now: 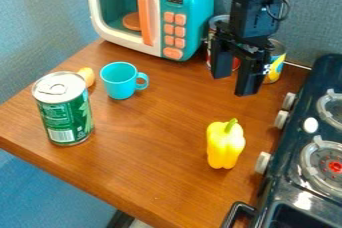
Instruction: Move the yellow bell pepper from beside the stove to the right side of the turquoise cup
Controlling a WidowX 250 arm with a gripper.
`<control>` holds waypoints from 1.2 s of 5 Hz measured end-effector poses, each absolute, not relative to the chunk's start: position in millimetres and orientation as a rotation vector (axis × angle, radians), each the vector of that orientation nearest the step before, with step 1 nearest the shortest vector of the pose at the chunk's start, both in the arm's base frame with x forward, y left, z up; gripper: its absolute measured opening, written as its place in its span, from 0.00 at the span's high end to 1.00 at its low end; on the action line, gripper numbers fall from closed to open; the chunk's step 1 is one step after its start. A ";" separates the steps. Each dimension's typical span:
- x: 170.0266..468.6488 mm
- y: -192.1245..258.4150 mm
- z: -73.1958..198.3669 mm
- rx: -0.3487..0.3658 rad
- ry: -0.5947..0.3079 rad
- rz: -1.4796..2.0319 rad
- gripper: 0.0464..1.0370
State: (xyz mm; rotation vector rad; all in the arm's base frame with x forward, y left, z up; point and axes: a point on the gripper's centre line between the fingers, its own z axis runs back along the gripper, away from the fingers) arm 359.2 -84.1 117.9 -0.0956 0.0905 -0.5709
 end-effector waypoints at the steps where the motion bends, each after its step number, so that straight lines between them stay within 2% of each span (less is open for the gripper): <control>1: 355.6 -84.0 102.3 -0.100 0.140 -0.564 0.03; 3: 347.6 -90.9 92.2 -0.077 0.166 -0.532 0.03; 5: 340.5 -96.1 93.5 -0.065 0.203 -0.541 0.03; 6: 339.7 -104.6 86.2 -0.025 0.229 -0.590 0.03</control>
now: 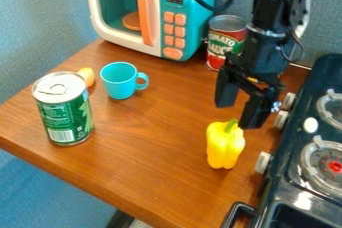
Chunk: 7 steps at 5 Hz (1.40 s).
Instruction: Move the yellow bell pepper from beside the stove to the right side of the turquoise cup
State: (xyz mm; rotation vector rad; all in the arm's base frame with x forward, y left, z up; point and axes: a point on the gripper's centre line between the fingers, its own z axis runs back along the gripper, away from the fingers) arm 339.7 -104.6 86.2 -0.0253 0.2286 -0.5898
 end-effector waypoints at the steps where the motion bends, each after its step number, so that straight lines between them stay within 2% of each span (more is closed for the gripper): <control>1: 341.6 -110.5 83.8 -0.004 0.231 -0.626 0.03; 2: 342.1 -112.6 75.6 0.009 0.258 -0.641 0.03; 4: 341.8 -109.0 80.5 0.035 0.296 -0.614 0.03; 6: 335.1 -108.8 82.1 0.030 0.337 -0.597 0.04; 7: 334.4 -108.8 81.6 0.023 0.341 -0.607 0.10</control>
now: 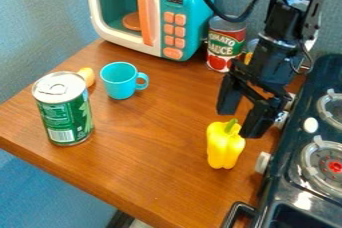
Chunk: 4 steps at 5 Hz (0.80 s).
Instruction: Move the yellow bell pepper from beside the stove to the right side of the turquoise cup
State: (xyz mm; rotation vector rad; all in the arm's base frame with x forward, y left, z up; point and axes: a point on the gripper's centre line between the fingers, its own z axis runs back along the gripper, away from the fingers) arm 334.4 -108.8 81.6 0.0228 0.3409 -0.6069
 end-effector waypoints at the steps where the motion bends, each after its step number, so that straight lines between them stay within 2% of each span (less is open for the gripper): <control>1: 333.7 -107.1 78.4 0.038 0.342 -0.597 0.39; 2: 334.2 -107.0 76.6 0.039 0.335 -0.596 0.68; 3: 332.4 -106.6 74.6 0.035 0.345 -0.590 0.88; 4: 331.2 -106.4 74.2 0.031 0.351 -0.585 0.94</control>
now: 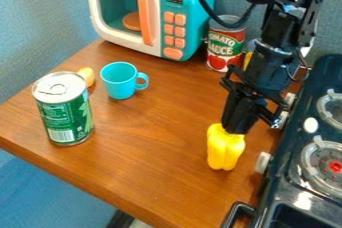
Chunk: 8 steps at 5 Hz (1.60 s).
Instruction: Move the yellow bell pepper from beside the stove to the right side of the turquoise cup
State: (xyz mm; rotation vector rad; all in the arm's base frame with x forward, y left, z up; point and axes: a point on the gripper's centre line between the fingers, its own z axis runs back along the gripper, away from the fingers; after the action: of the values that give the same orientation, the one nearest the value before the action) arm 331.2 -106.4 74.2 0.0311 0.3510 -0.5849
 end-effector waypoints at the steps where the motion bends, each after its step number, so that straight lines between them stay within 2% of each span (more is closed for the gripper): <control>1: 330.1 -102.6 81.3 0.051 0.378 -0.570 0.95; 2: 335.5 -88.1 106.7 0.080 0.329 -0.494 0.95; 3: 345.2 -49.6 126.3 0.058 0.285 -0.369 0.95; 4: 352.6 -11.8 127.3 0.015 0.261 -0.283 0.95; 5: 374.5 11.8 108.8 -0.014 0.272 -0.263 0.95; 7: 400.9 24.5 101.8 -0.012 0.180 -0.235 0.95; 8: 403.0 28.2 98.9 -0.013 0.204 -0.217 0.94</control>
State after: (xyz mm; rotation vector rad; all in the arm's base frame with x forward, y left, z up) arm 403.0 28.2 98.9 -0.0131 0.2036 -0.2174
